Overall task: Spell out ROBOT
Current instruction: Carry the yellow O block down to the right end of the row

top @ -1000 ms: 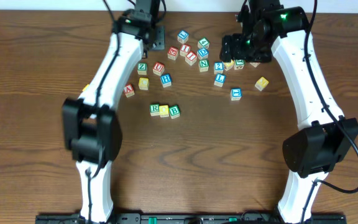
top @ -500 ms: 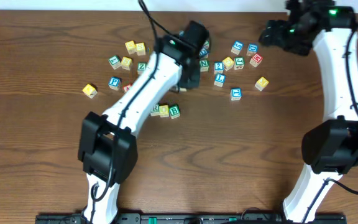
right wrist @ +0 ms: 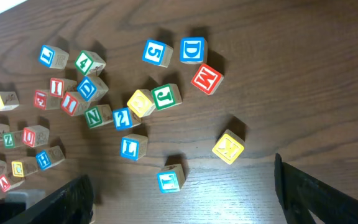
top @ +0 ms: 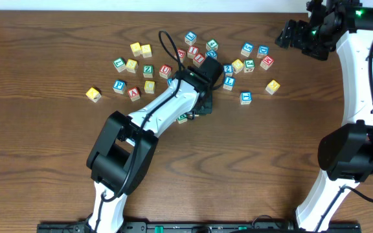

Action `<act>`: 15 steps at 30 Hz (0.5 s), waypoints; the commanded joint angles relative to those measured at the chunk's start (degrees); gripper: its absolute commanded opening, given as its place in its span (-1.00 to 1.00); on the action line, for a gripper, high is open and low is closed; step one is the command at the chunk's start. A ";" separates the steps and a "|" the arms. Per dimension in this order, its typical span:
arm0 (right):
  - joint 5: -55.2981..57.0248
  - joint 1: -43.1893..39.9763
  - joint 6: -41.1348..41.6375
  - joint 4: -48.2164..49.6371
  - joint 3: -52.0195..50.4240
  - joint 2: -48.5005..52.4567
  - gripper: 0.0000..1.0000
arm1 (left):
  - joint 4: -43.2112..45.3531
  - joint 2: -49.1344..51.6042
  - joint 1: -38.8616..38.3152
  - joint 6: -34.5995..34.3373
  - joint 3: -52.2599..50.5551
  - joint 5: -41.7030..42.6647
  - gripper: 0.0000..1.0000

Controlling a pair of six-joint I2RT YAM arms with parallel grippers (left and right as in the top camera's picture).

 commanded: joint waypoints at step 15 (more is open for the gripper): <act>-0.55 1.01 0.20 -0.46 0.85 -0.26 0.78 | 5.07 2.01 -0.50 -4.59 -3.74 -0.85 -0.38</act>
